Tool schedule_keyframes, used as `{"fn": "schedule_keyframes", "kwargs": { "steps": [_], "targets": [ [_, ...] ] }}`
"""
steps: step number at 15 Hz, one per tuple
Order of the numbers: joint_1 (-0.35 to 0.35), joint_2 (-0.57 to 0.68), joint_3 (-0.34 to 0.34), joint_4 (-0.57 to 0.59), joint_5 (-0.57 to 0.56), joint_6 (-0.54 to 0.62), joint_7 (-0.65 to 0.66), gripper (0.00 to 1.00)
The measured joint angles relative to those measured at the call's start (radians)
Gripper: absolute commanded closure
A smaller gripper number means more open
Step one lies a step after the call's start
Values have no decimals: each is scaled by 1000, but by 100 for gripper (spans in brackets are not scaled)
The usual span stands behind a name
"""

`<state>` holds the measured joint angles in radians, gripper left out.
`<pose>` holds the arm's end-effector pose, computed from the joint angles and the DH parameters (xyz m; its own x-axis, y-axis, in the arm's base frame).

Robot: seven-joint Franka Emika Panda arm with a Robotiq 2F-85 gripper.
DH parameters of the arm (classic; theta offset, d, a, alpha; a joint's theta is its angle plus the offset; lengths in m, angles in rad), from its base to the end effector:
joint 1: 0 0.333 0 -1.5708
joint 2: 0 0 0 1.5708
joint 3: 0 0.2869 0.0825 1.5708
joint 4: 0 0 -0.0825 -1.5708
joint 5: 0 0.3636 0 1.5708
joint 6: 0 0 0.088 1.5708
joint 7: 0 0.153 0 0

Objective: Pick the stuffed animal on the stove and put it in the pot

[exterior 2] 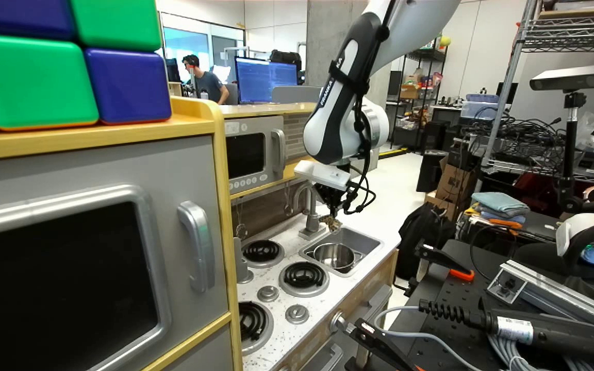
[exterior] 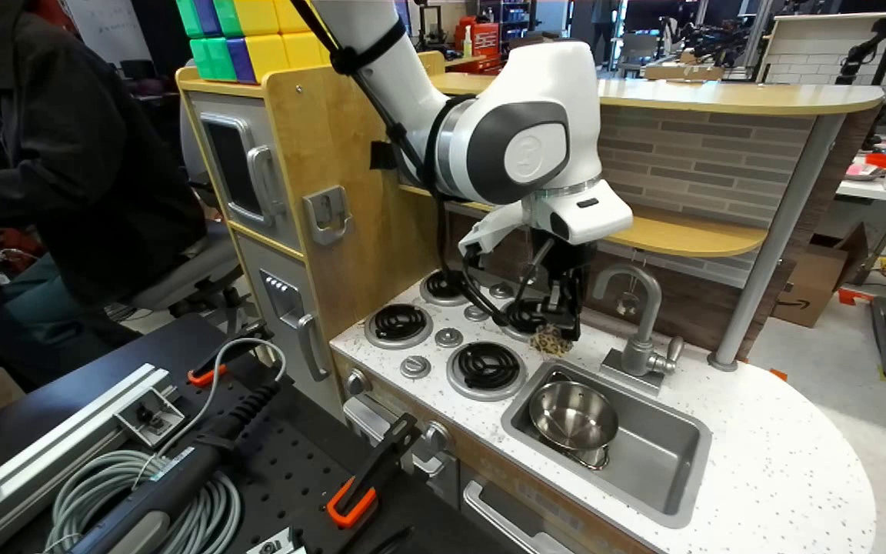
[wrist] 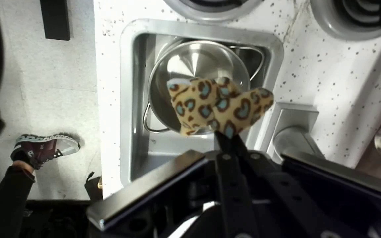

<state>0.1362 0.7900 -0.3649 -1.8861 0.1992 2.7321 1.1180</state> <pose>0.5905 -0.1484 0.0707 0.1515 -0.9689 0.1955 -0.9857 -0.1629 -0.0434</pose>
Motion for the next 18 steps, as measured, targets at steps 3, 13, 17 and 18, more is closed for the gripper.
{"fn": "schedule_keyframes", "kwargs": {
  "steps": [3,13,17,18],
  "targets": [
    [1,50,-36,44,-22,3,72,99],
    [17,141,-45,125,-86,1,177,14],
    [15,91,-16,107,-95,-46,134,0],
    [14,64,-8,91,-96,-66,113,0]
  ]
}}
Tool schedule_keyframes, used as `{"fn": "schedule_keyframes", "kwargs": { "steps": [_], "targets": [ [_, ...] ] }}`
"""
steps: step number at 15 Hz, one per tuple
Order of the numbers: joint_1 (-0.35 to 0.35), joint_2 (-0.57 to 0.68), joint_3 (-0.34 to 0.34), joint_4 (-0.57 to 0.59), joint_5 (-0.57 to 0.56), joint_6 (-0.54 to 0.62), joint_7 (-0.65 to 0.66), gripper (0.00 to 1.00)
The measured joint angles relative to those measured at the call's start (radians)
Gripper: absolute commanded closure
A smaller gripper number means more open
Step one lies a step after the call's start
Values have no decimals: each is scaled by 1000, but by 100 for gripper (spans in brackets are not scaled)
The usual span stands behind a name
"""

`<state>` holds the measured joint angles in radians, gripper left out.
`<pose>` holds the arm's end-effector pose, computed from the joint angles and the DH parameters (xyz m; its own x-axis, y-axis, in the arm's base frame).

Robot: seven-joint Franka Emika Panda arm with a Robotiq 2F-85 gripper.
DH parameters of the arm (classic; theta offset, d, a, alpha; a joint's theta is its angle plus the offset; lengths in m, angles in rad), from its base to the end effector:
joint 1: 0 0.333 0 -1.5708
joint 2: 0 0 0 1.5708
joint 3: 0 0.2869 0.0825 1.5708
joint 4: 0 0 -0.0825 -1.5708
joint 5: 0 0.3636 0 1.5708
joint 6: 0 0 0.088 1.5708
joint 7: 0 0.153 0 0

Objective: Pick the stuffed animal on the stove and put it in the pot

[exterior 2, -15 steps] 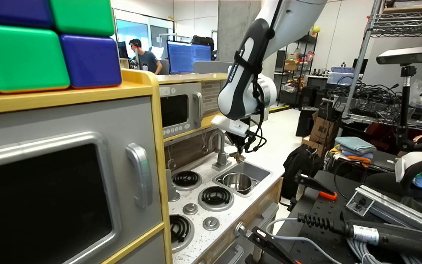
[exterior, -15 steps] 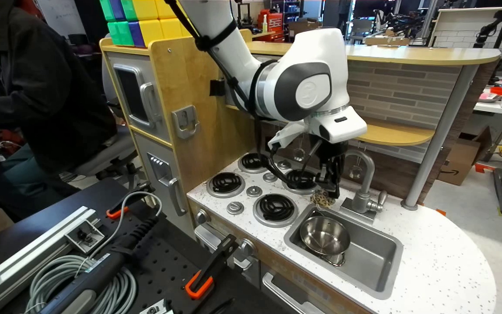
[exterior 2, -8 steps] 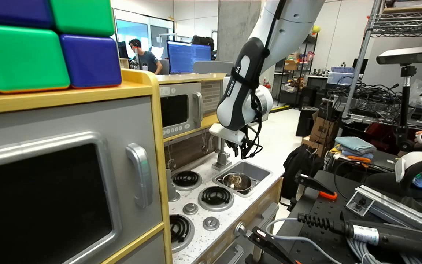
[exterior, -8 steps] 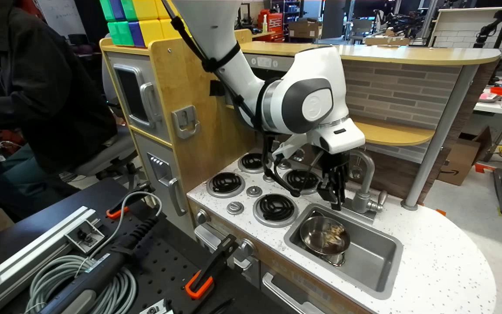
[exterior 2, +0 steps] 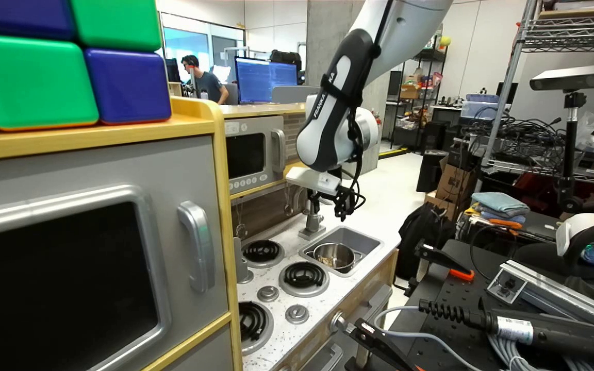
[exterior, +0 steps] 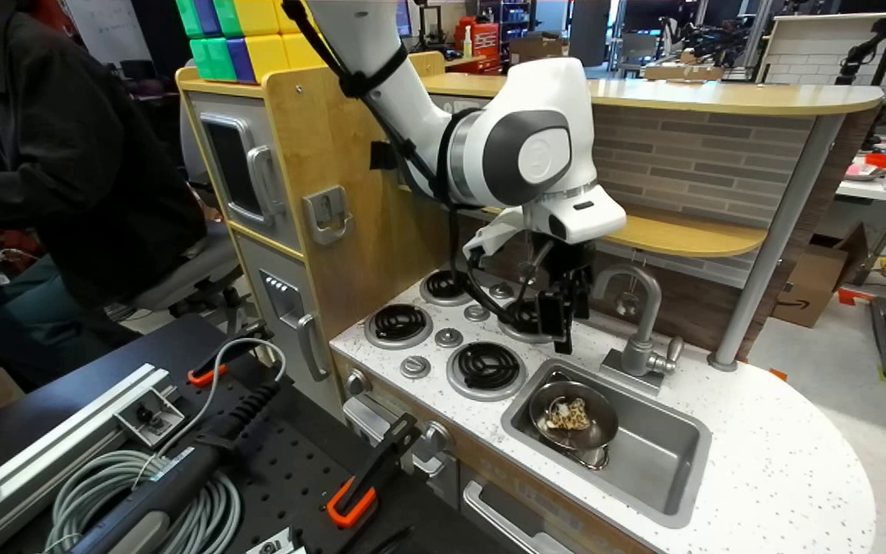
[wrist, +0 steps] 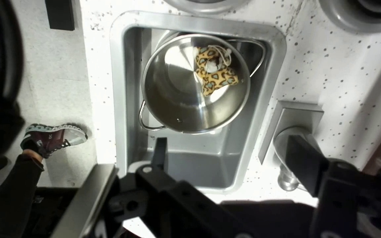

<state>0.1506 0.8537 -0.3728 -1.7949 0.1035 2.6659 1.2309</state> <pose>0.6052 -0.1407 0.0594 0.1514 -0.9602 0.2347 -0.9880 -0.1546 0.0050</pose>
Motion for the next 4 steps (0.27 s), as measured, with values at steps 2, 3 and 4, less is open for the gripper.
{"fn": "schedule_keyframes", "kwargs": {
  "steps": [2,3,4],
  "targets": [
    [-6,-69,19,-37,-1,-43,-52,0],
    [-10,-107,27,-57,-1,-62,-77,0],
    [-11,-145,30,-78,-3,-79,-93,0]
  ]
}}
